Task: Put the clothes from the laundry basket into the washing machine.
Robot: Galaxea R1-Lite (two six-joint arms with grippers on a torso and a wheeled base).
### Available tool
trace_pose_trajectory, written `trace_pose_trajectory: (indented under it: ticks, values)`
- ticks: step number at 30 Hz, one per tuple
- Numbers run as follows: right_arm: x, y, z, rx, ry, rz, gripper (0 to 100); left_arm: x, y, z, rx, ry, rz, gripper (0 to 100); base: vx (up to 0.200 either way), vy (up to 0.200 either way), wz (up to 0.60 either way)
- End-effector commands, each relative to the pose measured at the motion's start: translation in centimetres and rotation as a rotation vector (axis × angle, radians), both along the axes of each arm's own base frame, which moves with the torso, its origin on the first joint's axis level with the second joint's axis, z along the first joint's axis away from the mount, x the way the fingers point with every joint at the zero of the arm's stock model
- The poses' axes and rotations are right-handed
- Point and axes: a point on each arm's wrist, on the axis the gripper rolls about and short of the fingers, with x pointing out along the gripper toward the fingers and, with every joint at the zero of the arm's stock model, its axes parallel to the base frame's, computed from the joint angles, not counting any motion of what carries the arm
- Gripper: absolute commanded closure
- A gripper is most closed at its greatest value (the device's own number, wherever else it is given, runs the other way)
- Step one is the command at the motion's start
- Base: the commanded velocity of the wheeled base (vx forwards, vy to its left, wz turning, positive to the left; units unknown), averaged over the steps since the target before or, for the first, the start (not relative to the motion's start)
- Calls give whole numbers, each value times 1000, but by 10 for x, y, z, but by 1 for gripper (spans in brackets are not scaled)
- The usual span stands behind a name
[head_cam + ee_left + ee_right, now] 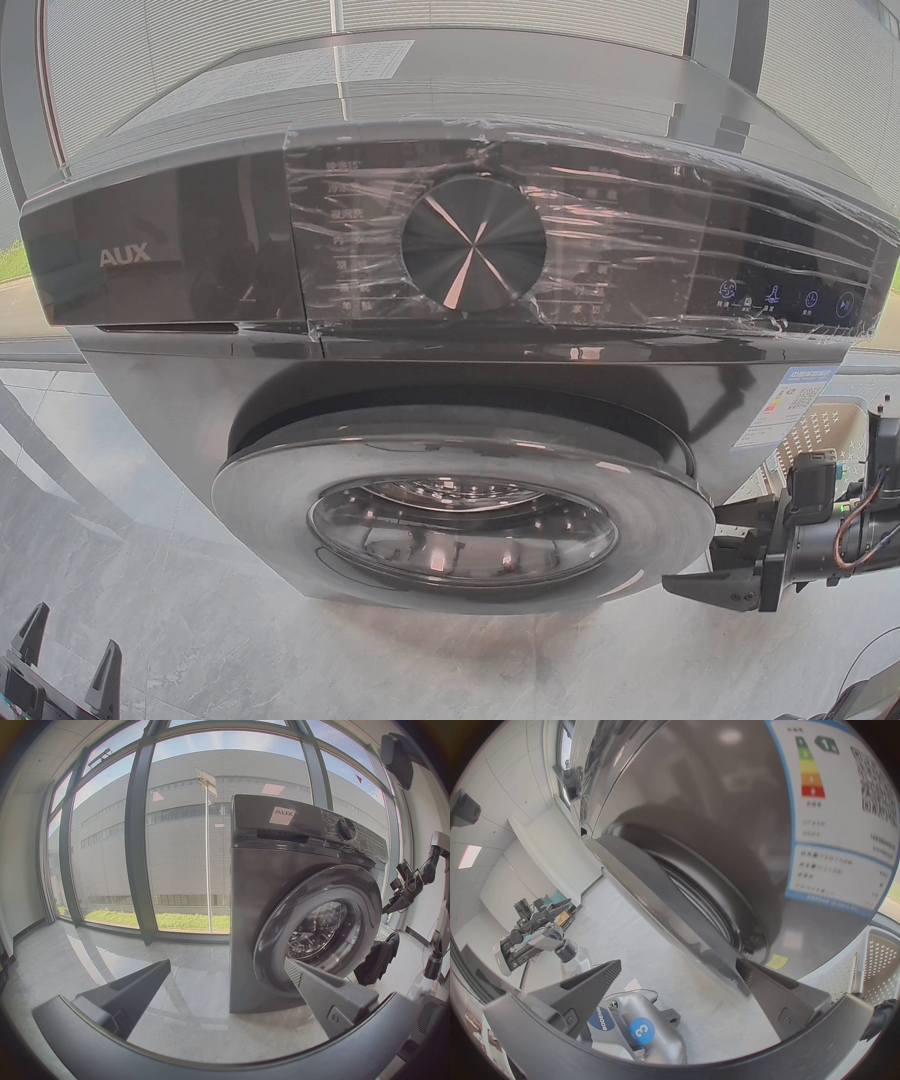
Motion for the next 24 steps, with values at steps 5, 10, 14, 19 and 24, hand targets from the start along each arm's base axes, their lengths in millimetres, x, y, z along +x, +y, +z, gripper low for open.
trace_pose_trajectory:
  ticks: [5,10,14,19,24]
  values:
    - [-17,-6,-2,4,-8,12,0,0,0,-5,0,-3,0,0,0,0,0]
    - [-10,-6,0,-2,-24,-18,0,0,0,-5,0,-3,-1,0,0,0,0]
    - [6,-3,4,-11,-41,-71,0,0,0,-5,-2,-3,-1,0,-150,0,0]
    - [14,2,-3,-18,-38,-67,0,0,0,-5,0,-3,-1,0,-120,0,0]
    - [12,3,-9,-27,-21,-56,0,0,0,-5,0,-3,-1,0,0,0,0]
